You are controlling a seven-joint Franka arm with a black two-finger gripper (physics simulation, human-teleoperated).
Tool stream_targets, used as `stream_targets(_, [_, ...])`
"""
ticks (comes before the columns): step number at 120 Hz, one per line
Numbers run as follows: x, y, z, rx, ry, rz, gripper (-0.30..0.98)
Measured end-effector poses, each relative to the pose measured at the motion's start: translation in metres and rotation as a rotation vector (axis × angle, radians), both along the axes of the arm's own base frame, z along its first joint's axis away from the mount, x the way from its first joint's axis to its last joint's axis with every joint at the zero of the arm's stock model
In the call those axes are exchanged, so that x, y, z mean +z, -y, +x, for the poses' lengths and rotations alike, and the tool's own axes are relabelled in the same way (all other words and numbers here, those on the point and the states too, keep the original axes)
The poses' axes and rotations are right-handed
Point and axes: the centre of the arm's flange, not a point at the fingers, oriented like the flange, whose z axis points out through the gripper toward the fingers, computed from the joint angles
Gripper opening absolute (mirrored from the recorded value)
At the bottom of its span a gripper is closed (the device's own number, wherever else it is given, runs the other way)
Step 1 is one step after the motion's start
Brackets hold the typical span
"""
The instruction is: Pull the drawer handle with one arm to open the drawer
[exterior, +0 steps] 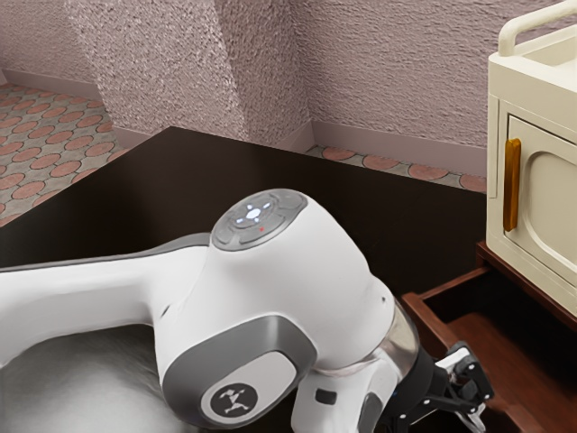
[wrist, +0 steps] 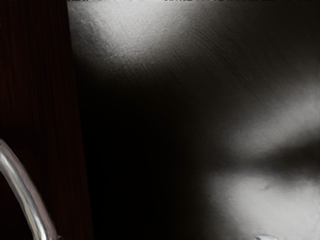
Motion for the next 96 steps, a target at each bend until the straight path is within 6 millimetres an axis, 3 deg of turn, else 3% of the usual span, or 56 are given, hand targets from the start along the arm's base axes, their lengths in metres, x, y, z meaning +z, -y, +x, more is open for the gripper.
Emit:
stream_targets(25, [0.01, -0.003, -0.017, -0.002, 0.011, -0.013, 0.44])
stream_targets(60, [0.029, -0.025, -0.047, 0.012, 0.034, -0.037, 0.43])
stream_targets(74, [0.067, -0.034, -0.06, 0.01, 0.098, -0.047, 0.45])
stream_targets(82, [0.102, -0.032, -0.059, 0.013, 0.143, -0.06, 0.47])
stream_targets(96, [0.159, -0.008, -0.023, 0.042, 0.182, -0.032, 0.56])
